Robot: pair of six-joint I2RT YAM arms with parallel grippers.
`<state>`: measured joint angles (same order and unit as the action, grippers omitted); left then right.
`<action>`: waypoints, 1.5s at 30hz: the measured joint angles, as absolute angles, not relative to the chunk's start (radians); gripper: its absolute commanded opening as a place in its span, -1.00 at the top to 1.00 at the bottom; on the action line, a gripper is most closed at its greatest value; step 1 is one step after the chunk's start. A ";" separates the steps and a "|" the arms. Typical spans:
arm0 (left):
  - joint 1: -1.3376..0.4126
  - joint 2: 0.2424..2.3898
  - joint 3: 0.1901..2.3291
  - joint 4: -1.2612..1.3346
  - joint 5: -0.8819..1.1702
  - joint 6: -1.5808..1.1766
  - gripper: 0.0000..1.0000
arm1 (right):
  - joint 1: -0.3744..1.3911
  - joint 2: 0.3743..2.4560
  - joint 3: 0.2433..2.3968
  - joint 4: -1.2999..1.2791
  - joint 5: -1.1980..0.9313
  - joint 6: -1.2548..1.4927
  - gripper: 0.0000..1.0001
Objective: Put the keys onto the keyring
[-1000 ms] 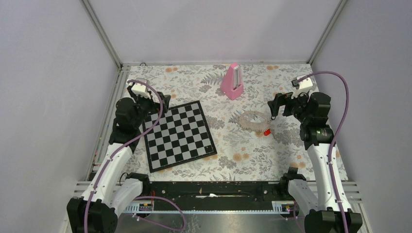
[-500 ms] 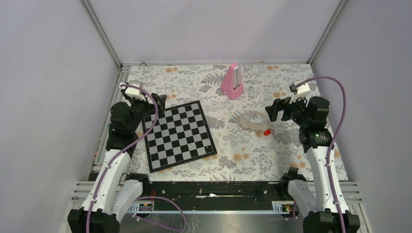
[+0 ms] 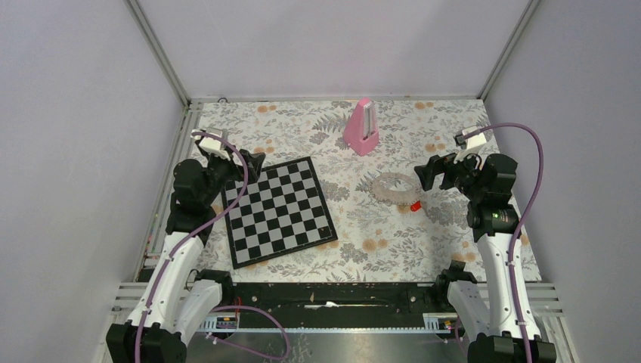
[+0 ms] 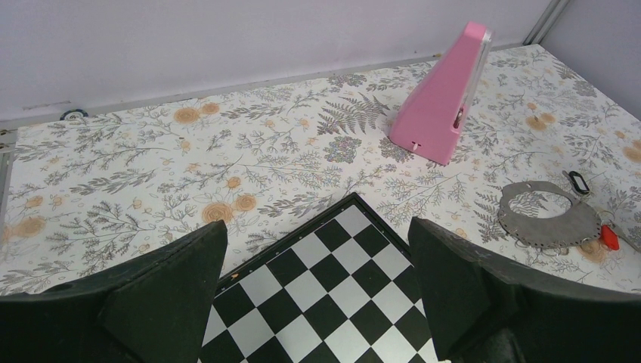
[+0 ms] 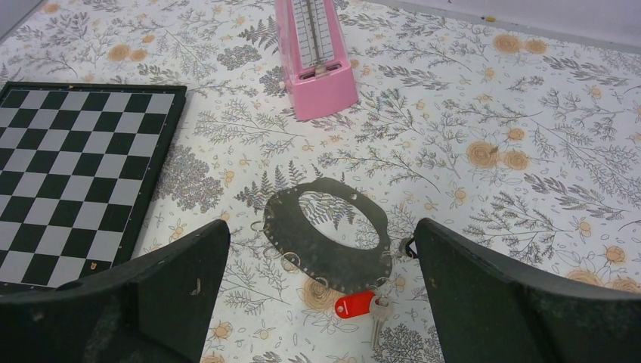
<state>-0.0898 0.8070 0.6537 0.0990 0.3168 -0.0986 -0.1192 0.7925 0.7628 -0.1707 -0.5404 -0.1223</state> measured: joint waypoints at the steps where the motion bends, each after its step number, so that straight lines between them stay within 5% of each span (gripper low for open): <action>1: -0.088 0.807 0.654 0.099 0.319 -0.099 -0.98 | -0.119 0.792 0.763 -0.171 -0.540 -0.123 -0.99; 45: -0.056 0.822 0.654 0.050 0.368 -0.095 -0.98 | -0.127 0.778 0.764 -0.196 -0.540 -0.123 -0.99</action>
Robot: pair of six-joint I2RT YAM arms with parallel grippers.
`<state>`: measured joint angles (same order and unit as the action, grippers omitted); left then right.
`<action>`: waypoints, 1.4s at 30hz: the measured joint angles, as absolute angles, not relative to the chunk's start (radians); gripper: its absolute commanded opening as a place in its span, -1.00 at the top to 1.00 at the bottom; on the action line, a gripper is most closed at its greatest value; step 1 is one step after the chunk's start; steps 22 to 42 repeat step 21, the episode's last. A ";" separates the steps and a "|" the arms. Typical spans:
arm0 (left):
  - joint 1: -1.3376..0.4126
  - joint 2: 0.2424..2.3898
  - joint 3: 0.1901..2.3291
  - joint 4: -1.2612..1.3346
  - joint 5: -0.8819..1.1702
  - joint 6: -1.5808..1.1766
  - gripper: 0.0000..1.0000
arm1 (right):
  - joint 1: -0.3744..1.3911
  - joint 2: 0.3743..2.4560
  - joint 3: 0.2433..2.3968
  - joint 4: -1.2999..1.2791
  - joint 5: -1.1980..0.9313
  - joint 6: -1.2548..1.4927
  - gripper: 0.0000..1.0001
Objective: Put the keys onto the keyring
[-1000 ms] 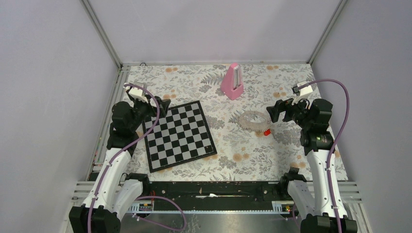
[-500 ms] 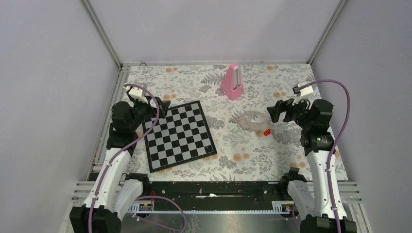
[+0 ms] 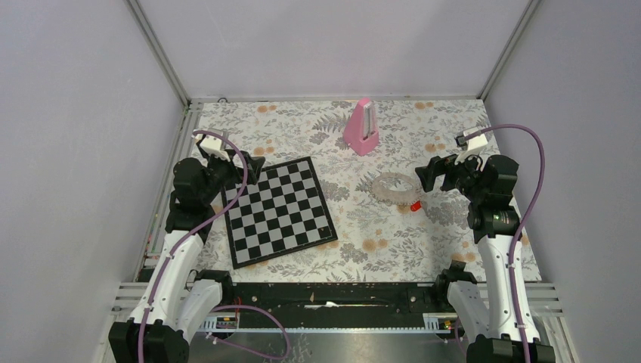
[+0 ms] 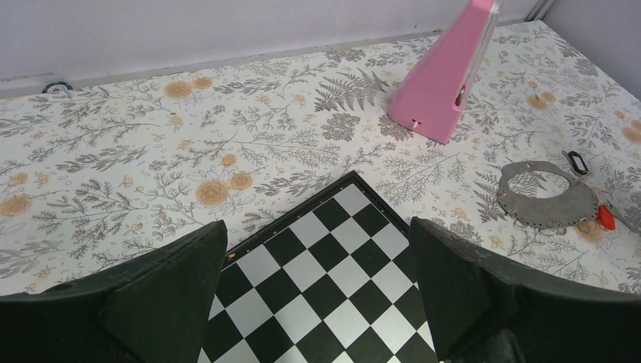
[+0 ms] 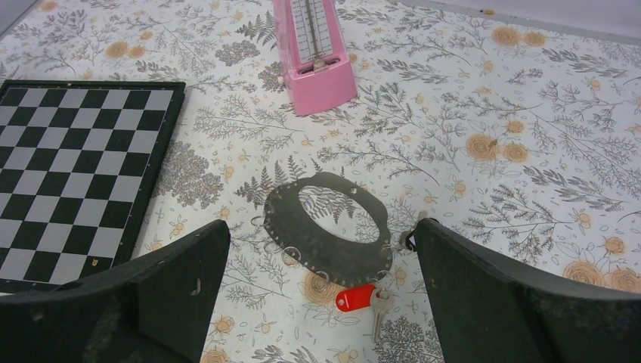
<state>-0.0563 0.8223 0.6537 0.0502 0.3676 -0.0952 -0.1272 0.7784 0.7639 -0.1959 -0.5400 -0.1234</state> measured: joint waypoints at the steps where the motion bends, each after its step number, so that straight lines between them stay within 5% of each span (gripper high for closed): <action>1: -0.056 0.822 0.654 0.050 0.368 -0.095 -0.98 | -0.127 0.778 0.764 -0.197 -0.540 -0.123 -0.99; 42: -0.046 0.828 0.654 0.045 0.385 -0.087 -0.98 | -0.128 0.772 0.764 -0.197 -0.540 -0.127 -0.99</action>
